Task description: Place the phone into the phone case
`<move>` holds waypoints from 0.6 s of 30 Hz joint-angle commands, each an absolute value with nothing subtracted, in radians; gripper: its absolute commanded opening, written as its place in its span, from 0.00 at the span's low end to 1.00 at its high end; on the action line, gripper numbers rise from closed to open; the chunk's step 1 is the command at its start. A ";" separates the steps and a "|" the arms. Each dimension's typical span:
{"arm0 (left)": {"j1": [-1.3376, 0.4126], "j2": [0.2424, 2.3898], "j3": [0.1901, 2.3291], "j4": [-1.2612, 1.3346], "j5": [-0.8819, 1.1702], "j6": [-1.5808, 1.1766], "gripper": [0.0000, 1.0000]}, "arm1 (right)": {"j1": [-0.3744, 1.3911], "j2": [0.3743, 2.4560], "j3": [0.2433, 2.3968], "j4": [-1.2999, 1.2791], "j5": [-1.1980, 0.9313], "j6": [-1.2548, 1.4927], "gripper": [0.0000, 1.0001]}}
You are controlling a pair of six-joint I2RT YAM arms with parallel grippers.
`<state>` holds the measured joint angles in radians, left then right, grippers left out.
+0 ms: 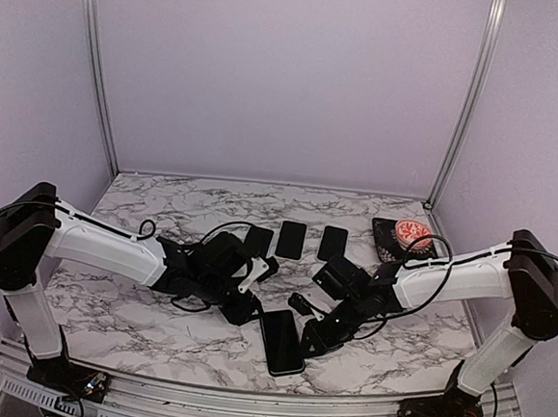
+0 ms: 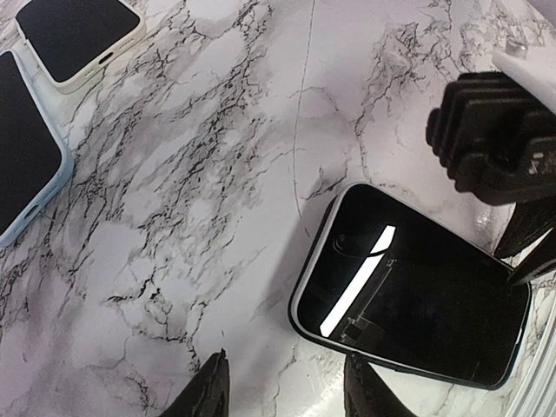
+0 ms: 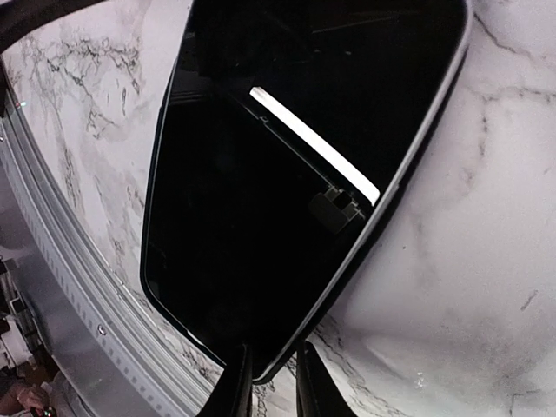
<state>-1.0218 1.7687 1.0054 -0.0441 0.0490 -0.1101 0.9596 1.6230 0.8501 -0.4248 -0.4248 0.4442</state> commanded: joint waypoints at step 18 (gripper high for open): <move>-1.042 1.914 1.095 -0.060 0.110 -0.115 0.21 | 0.853 1.800 1.019 -0.357 -0.419 0.375 0.04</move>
<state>-1.0103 1.8832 1.0817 -0.0128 0.1196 -0.1692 0.8280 1.7790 1.0420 -0.4183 -0.3988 0.3569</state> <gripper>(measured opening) 0.219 0.060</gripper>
